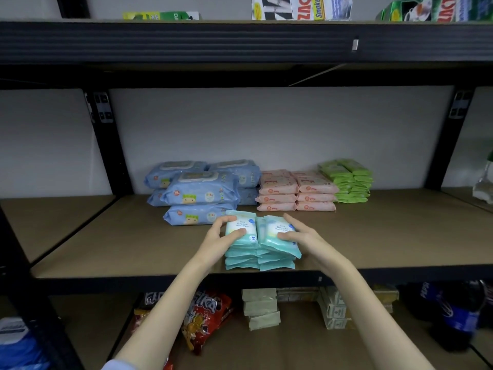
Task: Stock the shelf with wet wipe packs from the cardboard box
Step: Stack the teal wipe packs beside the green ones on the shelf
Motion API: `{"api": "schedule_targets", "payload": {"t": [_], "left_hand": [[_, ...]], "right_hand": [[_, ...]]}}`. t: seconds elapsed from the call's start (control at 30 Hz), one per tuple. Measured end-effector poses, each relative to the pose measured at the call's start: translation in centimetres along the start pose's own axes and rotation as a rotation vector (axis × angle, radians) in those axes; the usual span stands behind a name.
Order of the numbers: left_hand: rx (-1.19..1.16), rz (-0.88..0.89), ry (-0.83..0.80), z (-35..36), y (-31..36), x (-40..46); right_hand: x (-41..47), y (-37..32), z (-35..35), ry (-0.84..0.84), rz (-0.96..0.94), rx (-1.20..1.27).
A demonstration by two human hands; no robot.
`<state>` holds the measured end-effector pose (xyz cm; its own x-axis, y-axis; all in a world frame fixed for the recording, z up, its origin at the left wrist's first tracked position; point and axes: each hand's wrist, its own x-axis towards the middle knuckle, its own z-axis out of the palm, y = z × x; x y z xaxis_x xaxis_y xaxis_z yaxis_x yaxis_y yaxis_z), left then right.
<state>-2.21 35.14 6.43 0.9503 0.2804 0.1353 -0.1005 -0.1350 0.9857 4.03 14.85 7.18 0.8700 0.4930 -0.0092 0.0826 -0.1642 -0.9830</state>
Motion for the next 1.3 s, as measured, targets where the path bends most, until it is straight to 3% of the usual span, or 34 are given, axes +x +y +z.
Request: {"api": "schedule_targets", "payload": {"t": [0.37, 0.5, 0.6, 0.77, 1.07, 1.2, 1.3], "left_hand": [[-0.104, -0.019, -0.103, 0.1, -0.1, -0.6], [0.011, 0.136, -0.203, -0.4, -1.5, -1.7], [0.138, 0.22, -0.149, 0.1, -2.9, -2.0], [0.275, 0.255, 0.002, 0.3, -3.9, -1.6], [0.308, 0.309, 0.006, 0.0, -4.1, -1.6], [0.295, 0.3, -0.062, -0.4, -3.8, -1.7], [0.164, 0.22, -0.167, -1.2, -3.2, -1.6]], "right_hand": [[1.4, -2.1, 1.6, -0.033, -0.003, -0.065], [-1.0, 0.2, 0.2, -0.031, -0.14, -0.002], [-2.0, 2.7, 0.5, -0.011, -0.234, -0.098], [-1.7, 4.4, 2.0, 0.186, -0.368, -0.257], [-1.3, 4.4, 2.6, 0.286, -0.391, -0.247], [-1.0, 4.8, 2.5, 0.222, -0.367, -0.254], [-0.9, 4.0, 1.2, 0.043, -0.288, -0.03]]}}
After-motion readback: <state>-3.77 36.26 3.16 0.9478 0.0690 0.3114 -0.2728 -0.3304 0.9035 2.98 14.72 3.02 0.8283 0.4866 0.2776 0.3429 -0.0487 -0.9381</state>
